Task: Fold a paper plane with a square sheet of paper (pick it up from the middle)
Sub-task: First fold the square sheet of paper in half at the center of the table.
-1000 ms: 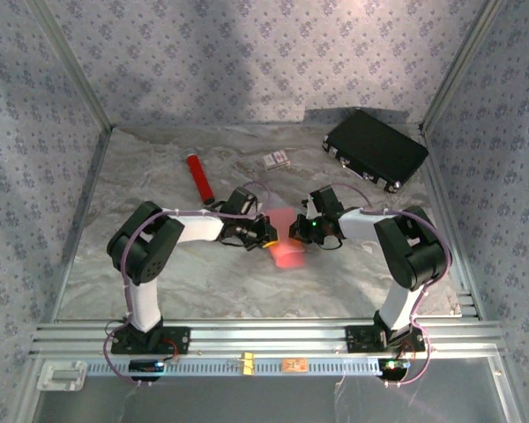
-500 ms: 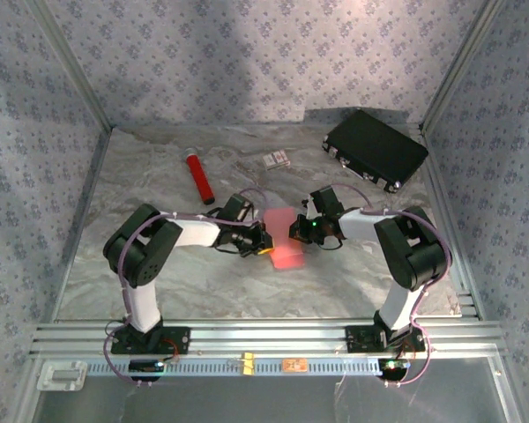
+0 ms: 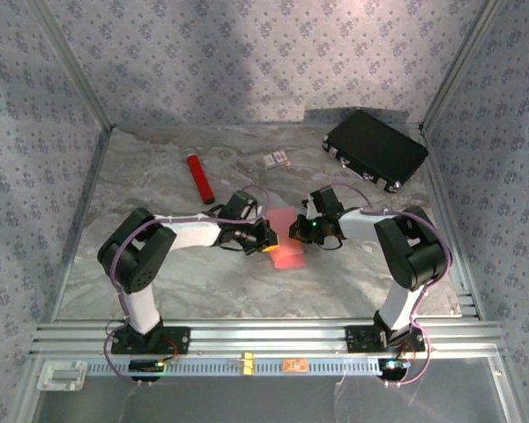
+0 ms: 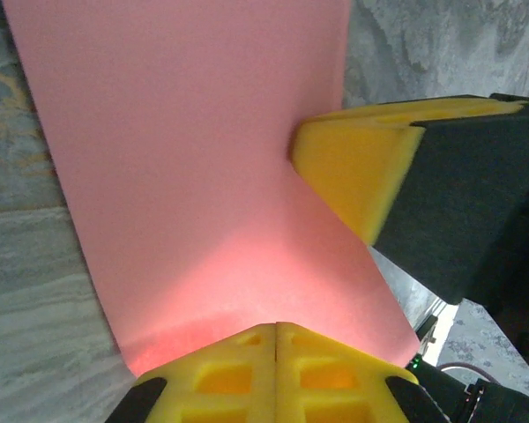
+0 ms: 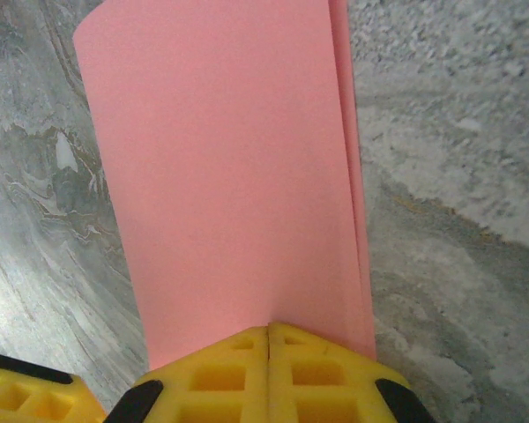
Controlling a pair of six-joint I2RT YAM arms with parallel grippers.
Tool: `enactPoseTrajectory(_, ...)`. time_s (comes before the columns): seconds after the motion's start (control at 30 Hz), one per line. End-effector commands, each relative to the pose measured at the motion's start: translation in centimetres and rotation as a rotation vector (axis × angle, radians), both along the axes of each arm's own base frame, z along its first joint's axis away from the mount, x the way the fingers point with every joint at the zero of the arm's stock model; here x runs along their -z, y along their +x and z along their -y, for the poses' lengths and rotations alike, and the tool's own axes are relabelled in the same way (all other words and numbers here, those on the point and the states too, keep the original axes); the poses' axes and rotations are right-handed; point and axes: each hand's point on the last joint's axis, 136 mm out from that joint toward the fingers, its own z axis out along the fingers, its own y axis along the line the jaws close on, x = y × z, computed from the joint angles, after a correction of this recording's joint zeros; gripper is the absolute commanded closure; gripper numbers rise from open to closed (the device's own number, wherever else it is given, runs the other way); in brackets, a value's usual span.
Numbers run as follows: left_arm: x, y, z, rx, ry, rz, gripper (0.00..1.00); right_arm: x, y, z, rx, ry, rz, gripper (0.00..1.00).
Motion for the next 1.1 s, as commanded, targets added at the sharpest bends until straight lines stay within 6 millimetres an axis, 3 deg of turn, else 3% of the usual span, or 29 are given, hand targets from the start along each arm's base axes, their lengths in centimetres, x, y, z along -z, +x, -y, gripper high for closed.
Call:
enactPoseTrajectory(0.0,2.0,-1.3,-0.3,0.009,0.021,-0.050,0.95,4.1,-3.0,3.2,0.044,-0.164,-0.140,1.00)
enactPoseTrajectory(0.2,4.9,-3.4,-2.2,0.011,0.074,-0.108,0.95,4.2,-3.0,3.2,0.044,-0.168,-0.141,1.00)
enactPoseTrajectory(0.33,5.6,-4.4,-3.0,0.022,0.096,-0.117,0.95,4.2,-2.9,3.2,0.045,-0.168,-0.140,1.00)
enactPoseTrajectory(0.73,-1.4,-1.8,-0.3,0.019,-0.026,-0.023,0.94,4.0,-3.0,3.2,0.042,-0.170,-0.142,1.00)
enactPoseTrajectory(0.93,-1.5,-1.8,0.3,0.032,-0.026,-0.026,0.94,3.9,-3.0,3.2,0.042,-0.169,-0.141,1.00)
enactPoseTrajectory(1.07,-0.2,-2.3,0.6,0.063,-0.001,-0.045,0.93,4.0,-3.0,3.3,0.041,-0.172,-0.141,1.00)
